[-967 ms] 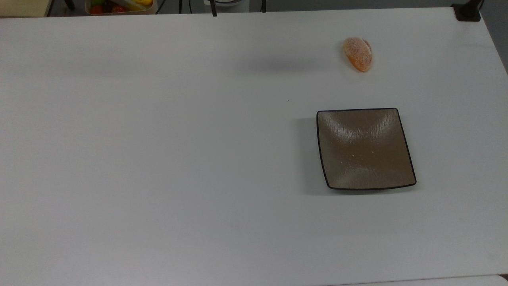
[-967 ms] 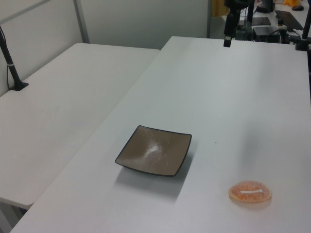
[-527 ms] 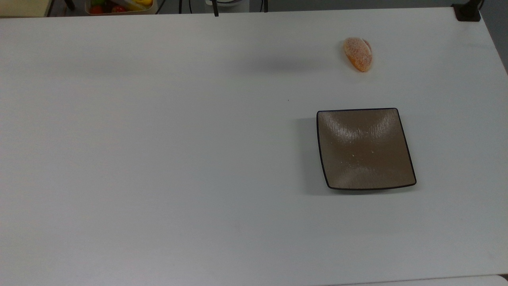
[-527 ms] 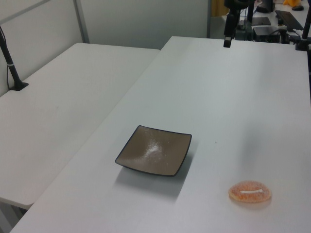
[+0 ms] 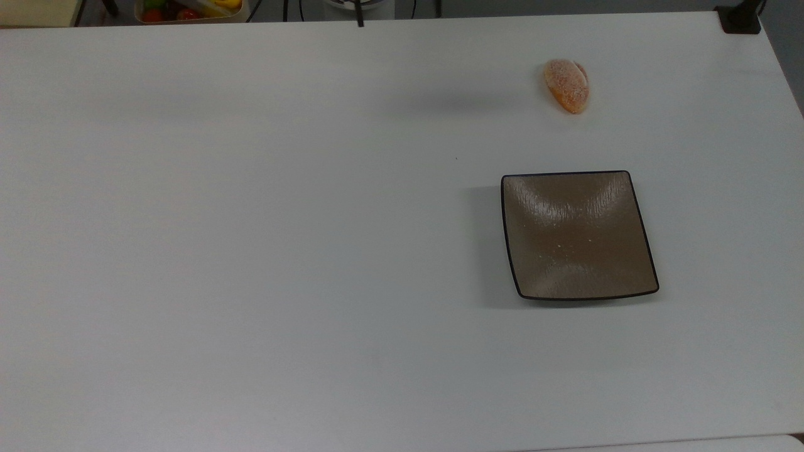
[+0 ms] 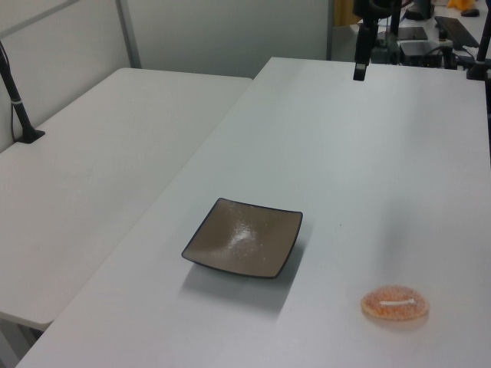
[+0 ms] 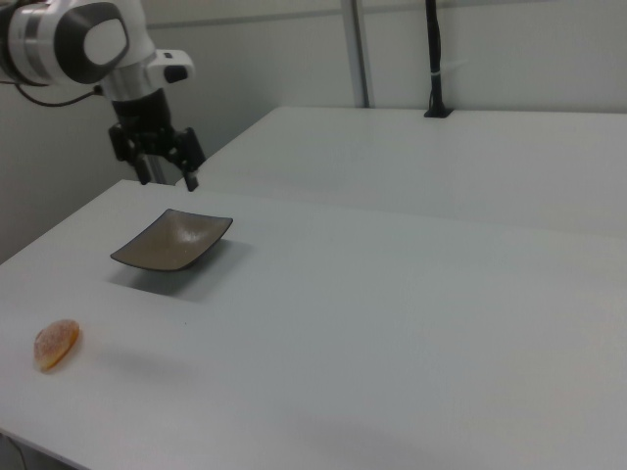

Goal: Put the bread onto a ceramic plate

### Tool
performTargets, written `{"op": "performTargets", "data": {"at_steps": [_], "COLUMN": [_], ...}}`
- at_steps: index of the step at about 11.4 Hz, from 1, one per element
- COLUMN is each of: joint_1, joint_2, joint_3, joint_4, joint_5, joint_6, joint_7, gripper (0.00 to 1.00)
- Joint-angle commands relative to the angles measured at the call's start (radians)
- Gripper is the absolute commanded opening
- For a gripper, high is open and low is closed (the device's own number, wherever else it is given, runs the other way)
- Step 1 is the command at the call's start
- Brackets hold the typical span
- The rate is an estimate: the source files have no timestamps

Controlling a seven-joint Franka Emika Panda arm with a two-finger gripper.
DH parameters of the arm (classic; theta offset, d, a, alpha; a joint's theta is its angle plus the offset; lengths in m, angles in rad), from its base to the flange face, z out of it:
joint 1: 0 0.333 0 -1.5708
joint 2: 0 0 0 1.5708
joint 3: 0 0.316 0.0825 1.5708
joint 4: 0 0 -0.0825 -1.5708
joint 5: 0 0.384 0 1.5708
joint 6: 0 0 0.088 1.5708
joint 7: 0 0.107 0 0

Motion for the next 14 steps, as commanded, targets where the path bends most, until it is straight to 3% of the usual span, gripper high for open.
{"op": "performTargets", "data": {"at_steps": [1, 5, 8, 10, 14], "joint_1": [0.061, 0.234, 0.256, 0.256, 0.259], "joint_2": [-0.031, -0.031, -0.025, -0.025, -0.007], "joint_3": [0.069, 0.080, 0.203, 0.264, 0.312], "joint_4": [-0.033, -0.079, -0.180, -0.287, -0.467], "joint_5": [0.018, 0.058, 0.058, 0.058, 0.053], "joint_6": [-0.069, -0.089, -0.052, 0.088, 0.420], "joint_7": [0.001, 0.134, 0.137, 0.177, 0.278], "gripper": [1.00, 1.00, 1.00, 1.00, 1.00]}}
